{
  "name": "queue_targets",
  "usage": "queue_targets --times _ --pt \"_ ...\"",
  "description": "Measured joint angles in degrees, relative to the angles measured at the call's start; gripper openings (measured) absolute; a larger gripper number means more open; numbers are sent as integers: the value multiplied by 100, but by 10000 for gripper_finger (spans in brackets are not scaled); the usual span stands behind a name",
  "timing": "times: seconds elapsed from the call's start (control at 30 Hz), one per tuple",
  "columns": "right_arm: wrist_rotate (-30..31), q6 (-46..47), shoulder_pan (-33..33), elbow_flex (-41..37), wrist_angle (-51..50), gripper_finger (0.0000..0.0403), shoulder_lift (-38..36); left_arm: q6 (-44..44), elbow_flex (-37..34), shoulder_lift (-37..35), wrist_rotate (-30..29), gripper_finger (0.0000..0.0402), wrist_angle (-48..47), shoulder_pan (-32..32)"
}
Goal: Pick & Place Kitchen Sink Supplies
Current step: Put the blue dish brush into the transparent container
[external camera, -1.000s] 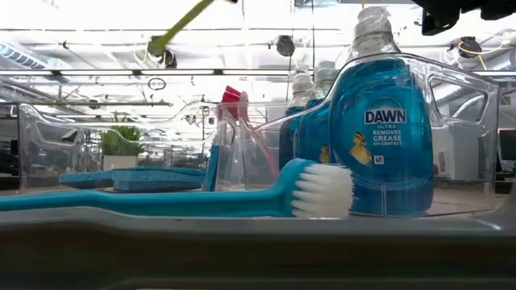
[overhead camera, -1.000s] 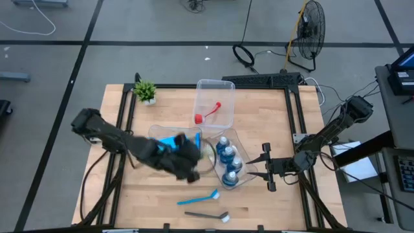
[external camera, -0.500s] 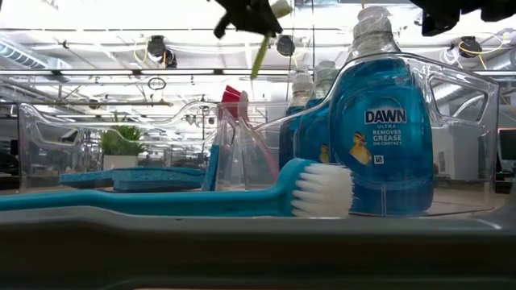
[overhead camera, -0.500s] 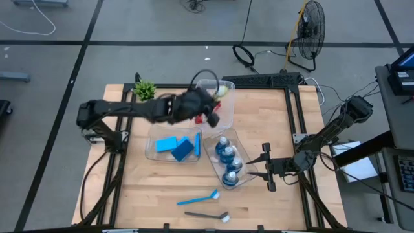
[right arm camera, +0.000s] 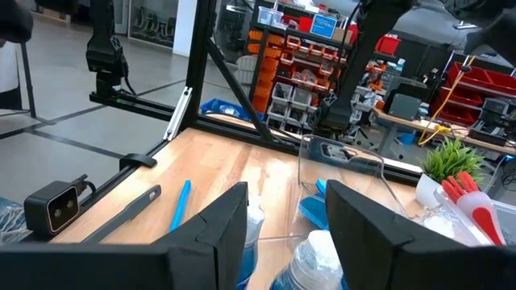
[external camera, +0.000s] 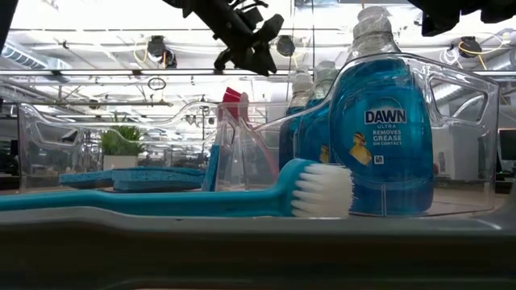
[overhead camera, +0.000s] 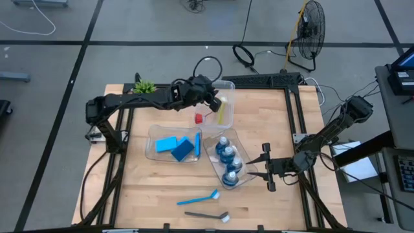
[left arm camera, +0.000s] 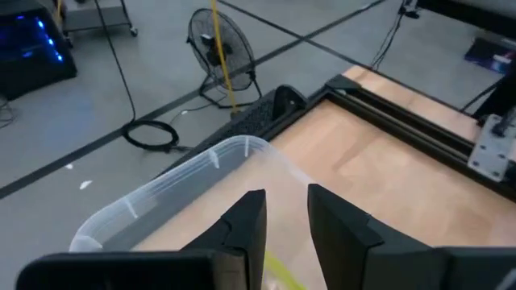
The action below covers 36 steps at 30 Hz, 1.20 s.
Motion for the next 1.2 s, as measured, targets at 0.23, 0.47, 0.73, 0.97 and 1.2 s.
queue_targets --times 0.23,0.47,0.73,0.97,1.2 --pt "0 -20 0 0 -13 155 0 717 8 -142 9 113 -351 -472" --pt "0 -89 0 0 -11 155 0 887 7 -142 105 220 -552 -1824" --pt "0 -77 0 0 -2 155 0 -41 7 -23 321 304 -1079 -3568" --pt "0 -45 0 0 31 155 0 -566 7 693 169 291 -1571 -4532" --pt "0 -52 -1 0 98 155 -2 -1269 0 1599 1029 266 -1593 -4791"
